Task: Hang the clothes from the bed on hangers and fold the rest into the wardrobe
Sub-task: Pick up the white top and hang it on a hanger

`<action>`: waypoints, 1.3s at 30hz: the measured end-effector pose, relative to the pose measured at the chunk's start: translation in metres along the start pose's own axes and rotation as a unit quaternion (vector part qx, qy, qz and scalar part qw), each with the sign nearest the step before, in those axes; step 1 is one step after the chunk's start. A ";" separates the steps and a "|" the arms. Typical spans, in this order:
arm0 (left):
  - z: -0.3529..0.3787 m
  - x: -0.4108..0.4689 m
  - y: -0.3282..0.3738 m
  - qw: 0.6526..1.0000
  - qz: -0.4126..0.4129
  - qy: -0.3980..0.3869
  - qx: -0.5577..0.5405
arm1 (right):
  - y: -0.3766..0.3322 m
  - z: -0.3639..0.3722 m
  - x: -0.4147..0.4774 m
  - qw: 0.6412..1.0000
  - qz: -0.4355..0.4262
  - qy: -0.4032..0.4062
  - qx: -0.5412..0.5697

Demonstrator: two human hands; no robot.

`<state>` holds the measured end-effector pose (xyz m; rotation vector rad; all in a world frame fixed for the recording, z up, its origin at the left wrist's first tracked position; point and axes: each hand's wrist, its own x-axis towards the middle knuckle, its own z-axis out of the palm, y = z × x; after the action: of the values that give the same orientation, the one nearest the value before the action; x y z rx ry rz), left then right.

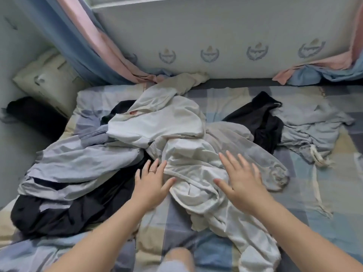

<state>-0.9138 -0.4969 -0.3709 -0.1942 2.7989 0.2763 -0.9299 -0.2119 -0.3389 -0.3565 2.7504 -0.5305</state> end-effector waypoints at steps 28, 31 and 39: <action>0.146 0.430 -0.224 0.995 -0.026 -0.093 0.025 | -0.033 0.220 0.472 0.987 0.021 -0.019 -0.159; 0.131 0.428 -0.219 0.993 -0.032 -0.113 -0.004 | -0.033 0.211 0.455 0.988 0.031 -0.004 -0.148; 0.088 0.324 -0.196 0.968 -0.060 -0.070 -0.233 | -0.051 0.134 0.371 0.990 -0.001 -0.114 -0.077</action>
<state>-1.1593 -0.7022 -0.5919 -0.4317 2.5274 0.8794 -1.2144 -0.4113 -0.5328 -0.4279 2.5741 -0.2589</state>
